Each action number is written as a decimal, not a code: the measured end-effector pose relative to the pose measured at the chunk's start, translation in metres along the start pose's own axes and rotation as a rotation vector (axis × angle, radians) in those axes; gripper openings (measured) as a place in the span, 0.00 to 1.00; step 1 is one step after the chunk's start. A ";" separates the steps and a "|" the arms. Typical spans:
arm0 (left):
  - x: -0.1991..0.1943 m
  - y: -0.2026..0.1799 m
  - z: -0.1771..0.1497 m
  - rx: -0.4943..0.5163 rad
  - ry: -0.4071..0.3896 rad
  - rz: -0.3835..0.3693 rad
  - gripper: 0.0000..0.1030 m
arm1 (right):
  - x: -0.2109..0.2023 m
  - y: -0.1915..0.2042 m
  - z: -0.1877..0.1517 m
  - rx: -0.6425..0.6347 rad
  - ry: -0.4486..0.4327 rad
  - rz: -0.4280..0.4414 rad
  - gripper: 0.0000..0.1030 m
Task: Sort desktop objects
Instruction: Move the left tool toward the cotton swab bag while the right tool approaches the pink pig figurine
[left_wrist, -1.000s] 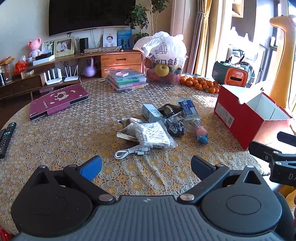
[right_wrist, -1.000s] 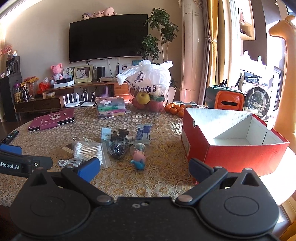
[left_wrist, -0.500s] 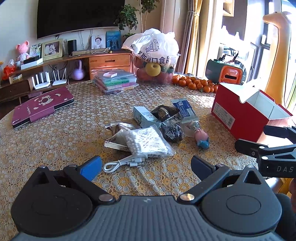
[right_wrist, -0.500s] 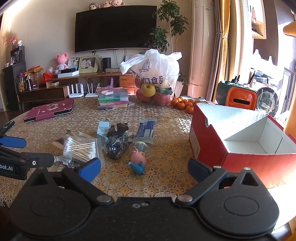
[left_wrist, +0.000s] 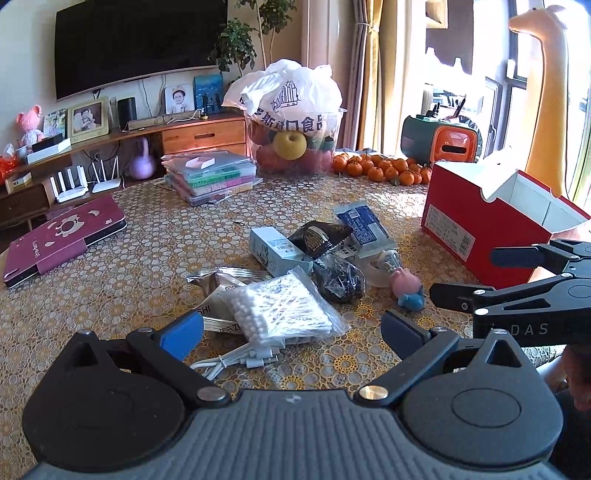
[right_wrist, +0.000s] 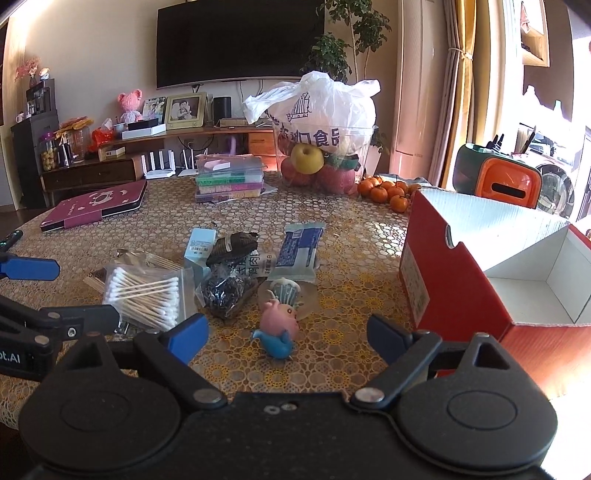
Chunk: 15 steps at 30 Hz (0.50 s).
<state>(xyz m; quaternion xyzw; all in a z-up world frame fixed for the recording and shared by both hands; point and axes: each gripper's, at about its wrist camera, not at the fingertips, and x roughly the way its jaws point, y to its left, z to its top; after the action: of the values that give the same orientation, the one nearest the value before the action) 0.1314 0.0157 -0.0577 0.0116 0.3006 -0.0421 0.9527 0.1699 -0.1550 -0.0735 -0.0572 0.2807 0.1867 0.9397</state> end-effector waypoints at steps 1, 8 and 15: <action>0.003 -0.001 0.000 0.007 0.003 0.003 0.99 | 0.003 0.000 0.001 0.002 0.004 0.002 0.89; 0.025 -0.001 -0.002 0.020 0.023 0.003 0.99 | 0.022 -0.002 0.000 0.002 0.034 0.008 0.88; 0.041 0.000 -0.004 0.014 0.043 0.002 0.99 | 0.038 -0.003 0.000 0.007 0.058 0.017 0.83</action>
<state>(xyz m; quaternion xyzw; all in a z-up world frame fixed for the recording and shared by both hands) 0.1625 0.0129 -0.0848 0.0195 0.3207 -0.0433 0.9460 0.2004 -0.1452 -0.0942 -0.0571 0.3087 0.1922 0.9298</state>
